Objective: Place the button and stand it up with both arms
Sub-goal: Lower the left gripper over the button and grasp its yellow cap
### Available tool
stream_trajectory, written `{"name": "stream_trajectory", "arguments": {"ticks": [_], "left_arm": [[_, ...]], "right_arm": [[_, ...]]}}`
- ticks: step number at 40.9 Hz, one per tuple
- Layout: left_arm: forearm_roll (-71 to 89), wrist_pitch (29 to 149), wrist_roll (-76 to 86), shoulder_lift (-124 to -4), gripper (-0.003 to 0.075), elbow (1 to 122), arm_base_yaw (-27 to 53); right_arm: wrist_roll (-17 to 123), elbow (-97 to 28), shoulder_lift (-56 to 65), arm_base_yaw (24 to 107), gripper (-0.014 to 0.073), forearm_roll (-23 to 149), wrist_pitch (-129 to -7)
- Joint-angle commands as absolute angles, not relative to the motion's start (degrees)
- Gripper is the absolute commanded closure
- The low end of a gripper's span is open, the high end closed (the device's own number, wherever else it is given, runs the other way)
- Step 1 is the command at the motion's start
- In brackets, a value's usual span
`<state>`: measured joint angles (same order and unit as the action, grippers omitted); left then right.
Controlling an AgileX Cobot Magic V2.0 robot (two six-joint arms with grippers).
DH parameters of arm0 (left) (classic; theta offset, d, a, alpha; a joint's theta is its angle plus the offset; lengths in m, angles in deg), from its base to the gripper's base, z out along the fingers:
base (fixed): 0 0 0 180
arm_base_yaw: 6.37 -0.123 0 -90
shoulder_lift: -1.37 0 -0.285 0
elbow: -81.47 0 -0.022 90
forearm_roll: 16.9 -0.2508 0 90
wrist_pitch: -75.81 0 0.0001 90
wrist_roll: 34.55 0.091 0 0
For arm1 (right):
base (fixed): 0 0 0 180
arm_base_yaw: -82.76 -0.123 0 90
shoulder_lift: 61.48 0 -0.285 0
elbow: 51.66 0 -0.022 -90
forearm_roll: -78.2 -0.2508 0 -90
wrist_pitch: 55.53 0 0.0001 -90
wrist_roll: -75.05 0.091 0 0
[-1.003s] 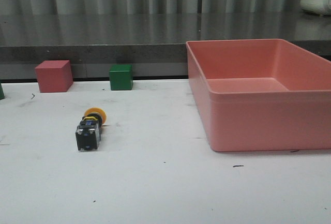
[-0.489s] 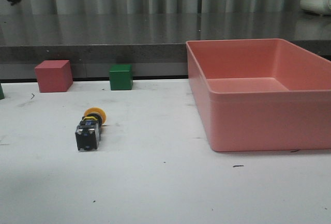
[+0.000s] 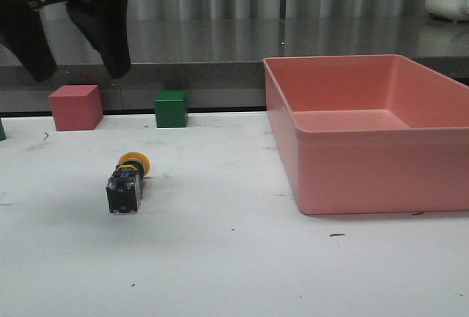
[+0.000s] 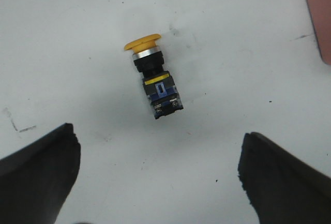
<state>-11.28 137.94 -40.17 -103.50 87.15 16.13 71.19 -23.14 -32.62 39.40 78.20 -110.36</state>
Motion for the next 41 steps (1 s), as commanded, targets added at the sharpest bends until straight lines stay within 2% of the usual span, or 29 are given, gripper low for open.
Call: {"name": "stream_trajectory", "arguments": {"ticks": [1,22,41], "left_arm": [[-11.3,139.7,-43.7,-105.9,0.012,93.4,16.5],[-11.5,144.9,-49.0,-124.7,0.0121,107.3,16.4],[-12.1,143.6,-50.9,-129.7,0.0121,108.5,15.8]], "right_arm": [[70.6,-24.3,-32.1,39.7,0.0147,78.2,-105.8],[70.6,-24.3,-32.1,39.7,0.0147,78.2,-105.8],[70.6,-24.3,-32.1,39.7,0.0147,78.2,-105.8]]}}
